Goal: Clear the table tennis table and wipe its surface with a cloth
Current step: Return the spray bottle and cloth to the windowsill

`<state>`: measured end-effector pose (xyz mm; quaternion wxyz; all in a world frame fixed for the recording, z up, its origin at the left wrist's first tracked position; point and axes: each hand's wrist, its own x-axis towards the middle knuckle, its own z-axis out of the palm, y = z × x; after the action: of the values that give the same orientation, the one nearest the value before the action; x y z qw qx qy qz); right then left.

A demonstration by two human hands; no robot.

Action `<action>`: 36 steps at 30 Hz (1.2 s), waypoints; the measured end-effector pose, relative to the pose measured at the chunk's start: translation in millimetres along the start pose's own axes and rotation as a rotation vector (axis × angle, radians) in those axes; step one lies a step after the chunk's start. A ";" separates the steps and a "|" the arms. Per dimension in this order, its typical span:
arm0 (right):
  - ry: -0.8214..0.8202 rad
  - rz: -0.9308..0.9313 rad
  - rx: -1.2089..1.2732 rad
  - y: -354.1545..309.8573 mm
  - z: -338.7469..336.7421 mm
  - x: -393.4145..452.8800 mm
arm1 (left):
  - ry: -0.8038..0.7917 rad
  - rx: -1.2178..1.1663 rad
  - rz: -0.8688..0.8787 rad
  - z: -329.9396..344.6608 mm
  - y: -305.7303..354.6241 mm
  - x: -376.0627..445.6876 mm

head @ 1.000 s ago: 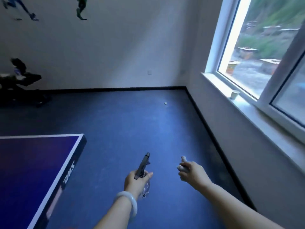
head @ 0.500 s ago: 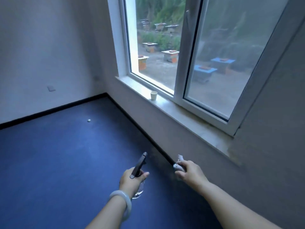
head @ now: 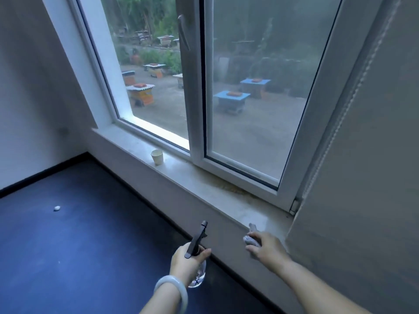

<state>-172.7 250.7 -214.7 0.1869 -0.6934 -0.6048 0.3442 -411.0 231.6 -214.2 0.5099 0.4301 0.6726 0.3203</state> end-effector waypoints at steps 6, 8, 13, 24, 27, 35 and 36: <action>0.085 0.195 0.111 22.6 -3.3 70.5 | -0.183 0.116 0.024 24.2 31.0 108.9; 0.117 0.276 0.145 27.8 -3.7 91.7 | -0.264 0.142 0.029 30.4 45.6 143.7; 0.200 0.421 0.168 37.6 -6.0 132.1 | -0.389 0.198 0.060 59.2 78.6 215.5; 0.197 0.452 0.016 77.6 2.0 200.0 | -0.395 0.205 0.084 145.2 89.3 300.3; 0.158 0.458 -0.025 85.1 4.5 204.8 | -0.388 0.189 0.130 158.7 85.4 312.9; 0.126 0.480 -0.214 101.2 29.5 197.8 | -0.415 0.264 0.186 166.4 72.7 322.8; 0.083 0.489 -0.218 101.9 33.2 197.2 | -0.424 0.294 0.191 164.6 70.1 323.4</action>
<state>-117.4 416.1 -356.2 0.0471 -0.8484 -0.4448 0.2831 -270.6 552.8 -331.3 0.5391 0.6186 0.5462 0.1687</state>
